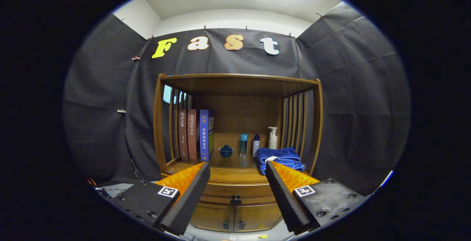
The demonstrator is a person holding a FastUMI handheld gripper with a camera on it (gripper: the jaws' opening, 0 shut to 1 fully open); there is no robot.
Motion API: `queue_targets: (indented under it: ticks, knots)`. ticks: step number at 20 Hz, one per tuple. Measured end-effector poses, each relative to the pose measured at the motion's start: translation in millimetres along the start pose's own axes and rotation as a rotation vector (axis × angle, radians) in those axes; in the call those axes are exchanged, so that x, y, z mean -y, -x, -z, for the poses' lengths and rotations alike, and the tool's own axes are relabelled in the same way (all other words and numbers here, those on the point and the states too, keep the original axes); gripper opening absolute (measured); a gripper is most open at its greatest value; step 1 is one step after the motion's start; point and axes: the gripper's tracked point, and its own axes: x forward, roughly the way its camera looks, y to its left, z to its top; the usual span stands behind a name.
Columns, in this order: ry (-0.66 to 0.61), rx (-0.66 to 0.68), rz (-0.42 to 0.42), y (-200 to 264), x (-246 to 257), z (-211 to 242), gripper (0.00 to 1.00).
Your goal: Pull open the drawer, take out the items inside it, and place them on the countertop above the cabinet.
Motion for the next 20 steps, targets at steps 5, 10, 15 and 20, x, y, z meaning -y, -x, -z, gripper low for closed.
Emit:
queue_targets:
  ticks: [5, 10, 15, 20]
  knots:
    - [-0.003, -0.003, -0.008, -2, -2, 3, 0.99]
    - [-0.010, -0.039, -0.009, -14, -2, 25, 0.98]
    - [-0.031, -0.104, -0.012, -40, 0, 71, 0.99]
    - [-0.064, -0.208, -0.011, -76, 2, 139, 0.99]
